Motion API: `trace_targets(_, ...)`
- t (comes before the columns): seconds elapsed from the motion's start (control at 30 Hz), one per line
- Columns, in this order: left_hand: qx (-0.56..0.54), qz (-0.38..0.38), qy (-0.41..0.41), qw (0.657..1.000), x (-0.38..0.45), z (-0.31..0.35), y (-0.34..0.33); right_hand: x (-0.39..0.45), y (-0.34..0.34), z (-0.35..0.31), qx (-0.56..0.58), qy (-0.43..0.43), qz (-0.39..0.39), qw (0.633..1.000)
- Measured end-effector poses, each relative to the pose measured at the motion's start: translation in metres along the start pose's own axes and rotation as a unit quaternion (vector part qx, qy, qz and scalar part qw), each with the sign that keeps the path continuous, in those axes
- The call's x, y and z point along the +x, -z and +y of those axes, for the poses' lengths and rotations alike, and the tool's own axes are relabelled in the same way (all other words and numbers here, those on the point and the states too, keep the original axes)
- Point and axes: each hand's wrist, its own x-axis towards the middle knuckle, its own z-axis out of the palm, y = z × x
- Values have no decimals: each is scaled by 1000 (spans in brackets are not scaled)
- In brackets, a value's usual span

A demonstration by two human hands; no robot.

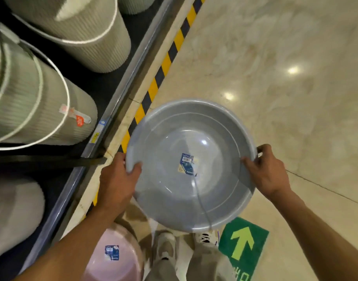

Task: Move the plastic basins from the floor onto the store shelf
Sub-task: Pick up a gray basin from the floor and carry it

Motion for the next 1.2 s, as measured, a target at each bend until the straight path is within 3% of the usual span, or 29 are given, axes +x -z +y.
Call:
trace_targets(0.2, -7, -71, -110, 991, -40, 104, 21, -64, 100, 45, 70, -63, 106, 990)
trace_targets(0.4, 59, -120, -240, 961, -90, 202, -8, -128, 163, 128, 112, -144, 175, 968)
trace_targets(0.5, 97, -133, -310, 936, -119, 247, -40, -158, 187, 180, 121, -198, 193, 953)
trace_targets(0.7, 113, -222, -343, 906, -192, 335, -127, -208, 229, 289, 173, -300, 217, 913)
trace_targets(0.83, 142, -268, -404, 863, -244, 389, -187, -240, 256, 357, 197, -351, 224, 888)
trace_targets(1.2, 200, -296, -497, 791, -311, 528, -325, -233, 322, 481, 220, -453, 222, 835)
